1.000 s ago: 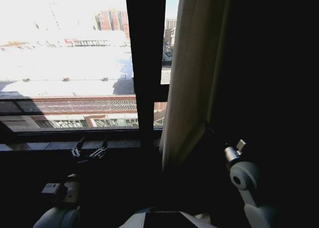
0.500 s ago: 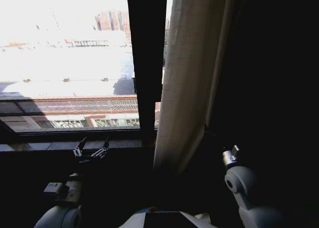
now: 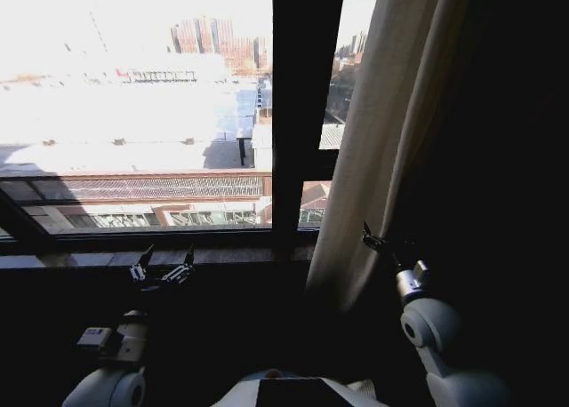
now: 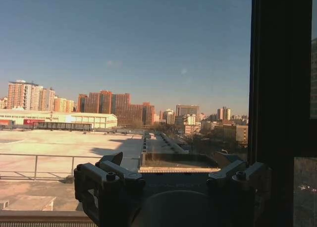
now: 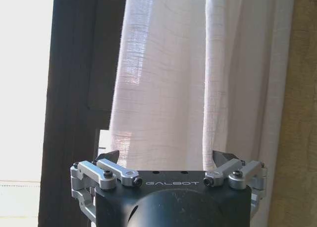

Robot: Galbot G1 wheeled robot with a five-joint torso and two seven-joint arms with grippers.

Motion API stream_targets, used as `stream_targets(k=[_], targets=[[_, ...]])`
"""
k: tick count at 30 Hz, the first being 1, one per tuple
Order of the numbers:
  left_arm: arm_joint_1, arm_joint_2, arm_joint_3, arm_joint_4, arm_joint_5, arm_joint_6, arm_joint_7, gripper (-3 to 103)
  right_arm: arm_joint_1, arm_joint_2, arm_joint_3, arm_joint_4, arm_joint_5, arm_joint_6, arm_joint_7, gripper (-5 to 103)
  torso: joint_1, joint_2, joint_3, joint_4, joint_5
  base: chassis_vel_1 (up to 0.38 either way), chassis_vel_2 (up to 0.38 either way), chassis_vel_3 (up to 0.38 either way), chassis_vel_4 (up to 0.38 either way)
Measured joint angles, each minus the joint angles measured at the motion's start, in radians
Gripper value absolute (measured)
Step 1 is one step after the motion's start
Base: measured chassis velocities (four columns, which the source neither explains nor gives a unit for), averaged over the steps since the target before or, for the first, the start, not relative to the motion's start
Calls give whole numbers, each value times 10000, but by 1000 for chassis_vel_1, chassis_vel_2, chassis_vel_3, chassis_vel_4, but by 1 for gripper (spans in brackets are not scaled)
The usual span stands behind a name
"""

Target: Open the curtains by pulling them apart, changing their state from closed to fully open.

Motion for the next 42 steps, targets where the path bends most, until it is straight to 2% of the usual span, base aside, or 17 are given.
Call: stream_targets(k=[32,42], targets=[[166,-103,-69,-175,35,-5,6,100,142,148,-166,-61,3,22,-28,100,1,0,0,0,-4,354,353,-351,-355],[209,-113,-155,-214,31,-5,6,100,169,233,-350,-155,-268,127,-43,100,0,0,0,0,-4,355,350,-354,-348]])
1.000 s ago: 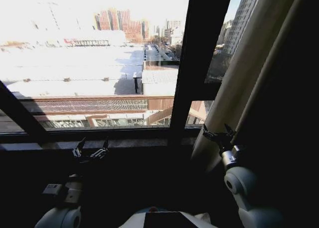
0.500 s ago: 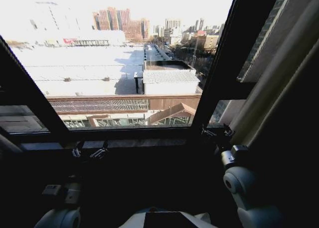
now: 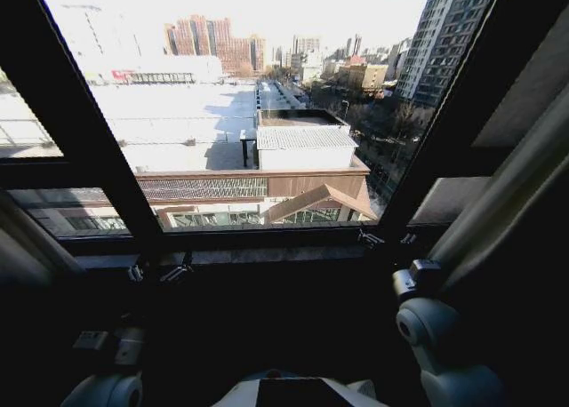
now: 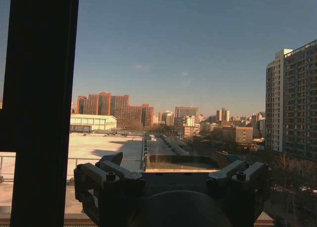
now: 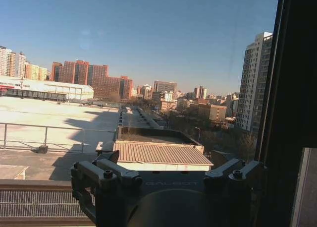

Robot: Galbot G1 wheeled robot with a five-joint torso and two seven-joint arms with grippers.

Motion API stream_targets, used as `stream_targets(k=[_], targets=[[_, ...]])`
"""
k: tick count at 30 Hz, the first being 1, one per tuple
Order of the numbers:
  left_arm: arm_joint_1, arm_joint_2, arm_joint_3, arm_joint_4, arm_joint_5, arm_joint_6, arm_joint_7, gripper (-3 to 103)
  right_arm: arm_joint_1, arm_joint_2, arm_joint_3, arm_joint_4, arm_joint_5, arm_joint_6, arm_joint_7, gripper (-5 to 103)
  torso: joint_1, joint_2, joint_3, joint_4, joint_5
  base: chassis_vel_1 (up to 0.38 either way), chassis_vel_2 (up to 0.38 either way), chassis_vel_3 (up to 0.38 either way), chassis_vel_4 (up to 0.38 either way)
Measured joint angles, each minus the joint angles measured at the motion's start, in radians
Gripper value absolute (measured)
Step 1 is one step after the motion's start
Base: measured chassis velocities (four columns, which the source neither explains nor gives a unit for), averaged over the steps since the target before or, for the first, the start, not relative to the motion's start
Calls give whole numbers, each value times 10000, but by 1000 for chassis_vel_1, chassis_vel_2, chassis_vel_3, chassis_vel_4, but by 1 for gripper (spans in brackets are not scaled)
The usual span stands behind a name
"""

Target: Open the curtains by pulling them apart, changing their state from closed to fully open.

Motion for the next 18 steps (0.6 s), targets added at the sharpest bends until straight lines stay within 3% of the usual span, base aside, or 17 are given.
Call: stream_targets(k=[18], targets=[[-24,-23,1,8,-2,35,217,100,242,62,-151,-167,-4,77,-10,100,-2,1,0,1,-2,360,353,-348,-351]])
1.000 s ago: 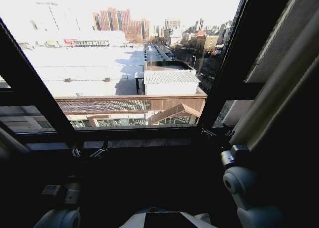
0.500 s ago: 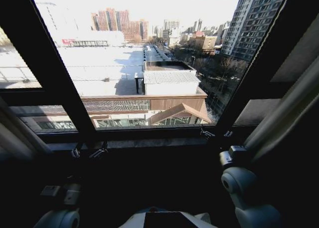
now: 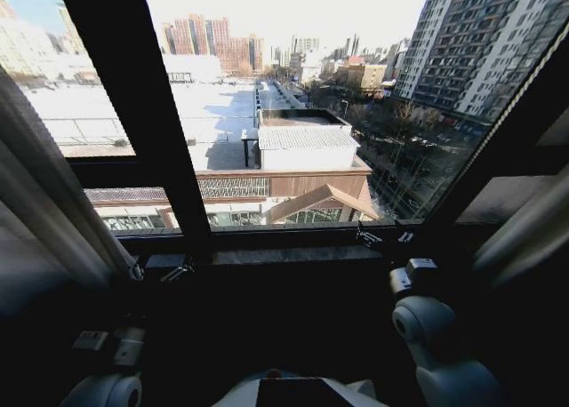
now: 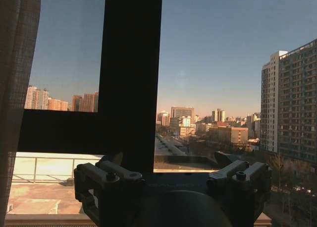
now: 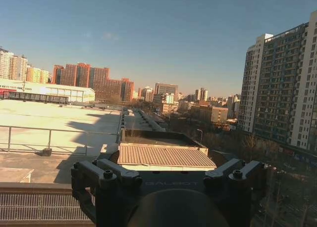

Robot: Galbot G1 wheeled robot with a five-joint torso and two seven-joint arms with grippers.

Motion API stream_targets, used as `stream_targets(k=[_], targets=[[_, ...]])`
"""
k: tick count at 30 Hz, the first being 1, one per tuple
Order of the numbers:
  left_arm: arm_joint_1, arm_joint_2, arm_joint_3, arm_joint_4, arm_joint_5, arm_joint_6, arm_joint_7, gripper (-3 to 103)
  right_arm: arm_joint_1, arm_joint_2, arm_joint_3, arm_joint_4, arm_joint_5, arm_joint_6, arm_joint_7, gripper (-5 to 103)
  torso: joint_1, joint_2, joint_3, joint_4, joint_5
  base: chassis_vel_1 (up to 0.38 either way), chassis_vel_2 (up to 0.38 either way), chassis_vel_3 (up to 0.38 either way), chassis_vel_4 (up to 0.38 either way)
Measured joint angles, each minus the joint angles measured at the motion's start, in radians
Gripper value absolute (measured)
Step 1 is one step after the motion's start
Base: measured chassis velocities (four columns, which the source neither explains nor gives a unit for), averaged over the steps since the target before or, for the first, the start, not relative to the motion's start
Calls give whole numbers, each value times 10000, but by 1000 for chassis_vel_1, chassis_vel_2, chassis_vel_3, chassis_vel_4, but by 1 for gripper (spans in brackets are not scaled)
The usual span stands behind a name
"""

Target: Open the curtains by pulling them apart, changing their state from closed to fully open.

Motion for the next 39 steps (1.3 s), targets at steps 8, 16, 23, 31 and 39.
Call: stream_targets(k=[8,16,23,31,39], targets=[[-12,-18,-7,102,1,-12,1,100,30,3,-22,-38,-7,1,0,100,0,-1,0,-1,2,350,334,-351,-358],[-81,-15,-6,195,6,-13,0,100,29,45,-52,-56,-48,7,0,100,1,-2,1,0,3,345,366,-343,-355],[-186,8,-23,369,9,-20,-5,100,71,54,-128,-121,26,343,15,100,0,1,0,-1,4,346,355,-357,-352],[-282,23,-100,483,55,3,-36,100,95,49,-145,-124,80,406,12,100,4,-1,1,1,-3,184,221,-195,-207],[-813,179,-485,812,60,167,-430,100,47,85,-167,-157,61,428,14,100,2,-1,1,-3,13,-1,0,0,0]])
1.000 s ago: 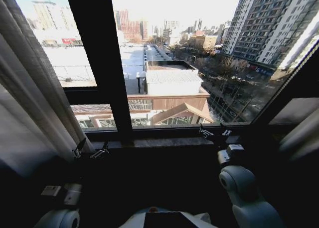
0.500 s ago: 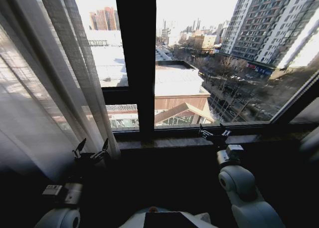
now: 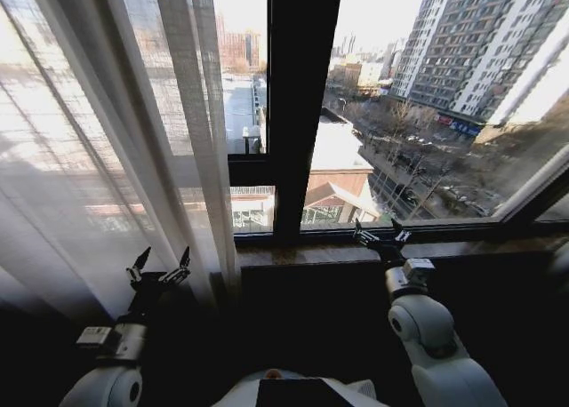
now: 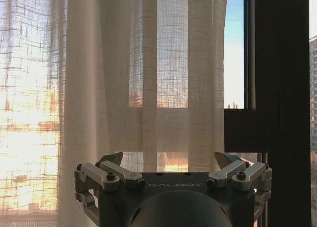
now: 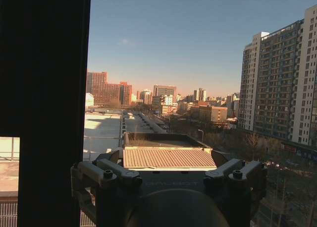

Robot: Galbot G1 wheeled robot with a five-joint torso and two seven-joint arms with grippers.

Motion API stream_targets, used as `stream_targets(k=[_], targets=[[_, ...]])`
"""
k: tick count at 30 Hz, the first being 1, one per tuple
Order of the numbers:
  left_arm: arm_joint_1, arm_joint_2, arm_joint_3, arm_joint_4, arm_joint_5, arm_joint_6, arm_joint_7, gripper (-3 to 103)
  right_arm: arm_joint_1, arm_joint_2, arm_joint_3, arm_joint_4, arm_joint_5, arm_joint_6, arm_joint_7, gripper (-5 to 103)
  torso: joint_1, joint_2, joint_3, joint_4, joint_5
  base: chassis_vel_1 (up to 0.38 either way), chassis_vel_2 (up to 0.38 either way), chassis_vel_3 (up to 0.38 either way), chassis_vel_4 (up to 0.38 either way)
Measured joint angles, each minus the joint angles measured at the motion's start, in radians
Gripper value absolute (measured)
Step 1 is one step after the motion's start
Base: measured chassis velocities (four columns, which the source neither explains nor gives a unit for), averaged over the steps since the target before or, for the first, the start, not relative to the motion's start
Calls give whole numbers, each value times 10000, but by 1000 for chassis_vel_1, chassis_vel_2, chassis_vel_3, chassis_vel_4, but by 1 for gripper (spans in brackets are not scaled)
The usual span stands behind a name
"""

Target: Open the curtains by pulling them apart, changing their state from closed to fully open.

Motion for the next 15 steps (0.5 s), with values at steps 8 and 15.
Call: stream_targets(k=[8,15], targets=[[-699,323,-335,421,-268,376,-470,100,30,-10,-5,-65,-3,13,0,100,-2,1,-1,5,-19,-4,-9,6,5],[-1826,954,-367,816,-508,1135,-775,100,50,-56,16,-122,-3,29,3,100,-1,0,0,1,-7,0,0,0,0]])
